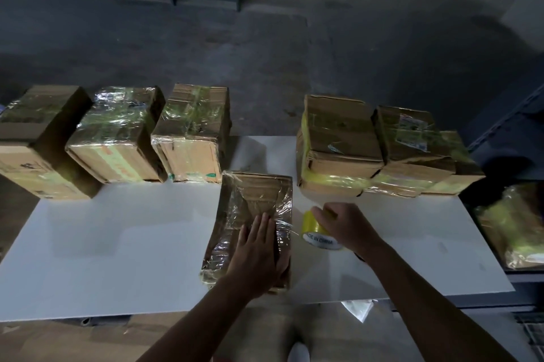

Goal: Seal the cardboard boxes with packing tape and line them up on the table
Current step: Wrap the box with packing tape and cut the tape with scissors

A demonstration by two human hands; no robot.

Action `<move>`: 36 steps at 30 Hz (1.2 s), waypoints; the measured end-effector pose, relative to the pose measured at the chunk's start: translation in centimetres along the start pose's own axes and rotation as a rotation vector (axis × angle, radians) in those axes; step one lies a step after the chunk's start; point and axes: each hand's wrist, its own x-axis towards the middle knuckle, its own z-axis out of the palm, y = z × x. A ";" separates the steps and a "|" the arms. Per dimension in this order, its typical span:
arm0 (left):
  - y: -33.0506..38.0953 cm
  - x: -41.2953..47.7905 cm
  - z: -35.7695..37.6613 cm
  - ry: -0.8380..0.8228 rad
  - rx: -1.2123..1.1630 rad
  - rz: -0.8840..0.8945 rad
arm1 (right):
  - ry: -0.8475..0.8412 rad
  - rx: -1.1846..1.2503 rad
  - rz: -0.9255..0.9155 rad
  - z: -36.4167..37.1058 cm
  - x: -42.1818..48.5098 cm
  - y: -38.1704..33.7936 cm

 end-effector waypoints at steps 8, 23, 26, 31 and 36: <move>2.3 1.0 -1.8 -0.147 0.065 -0.135 | -0.191 -0.076 0.113 1.8 0.2 2.1; 4.6 0.5 -3.6 0.076 -0.338 -0.292 | -0.108 0.014 -0.018 3.2 0.8 0.0; 3.4 -0.1 -5.2 0.247 -0.524 -0.268 | -0.042 0.109 -0.030 2.1 1.6 -2.5; 1.7 -2.2 -7.2 0.408 -0.876 -0.305 | -0.016 0.263 -0.020 0.3 3.2 -8.5; -1.8 -3.0 -7.6 0.401 -1.245 -0.347 | -0.112 0.402 -0.021 1.1 4.2 -10.3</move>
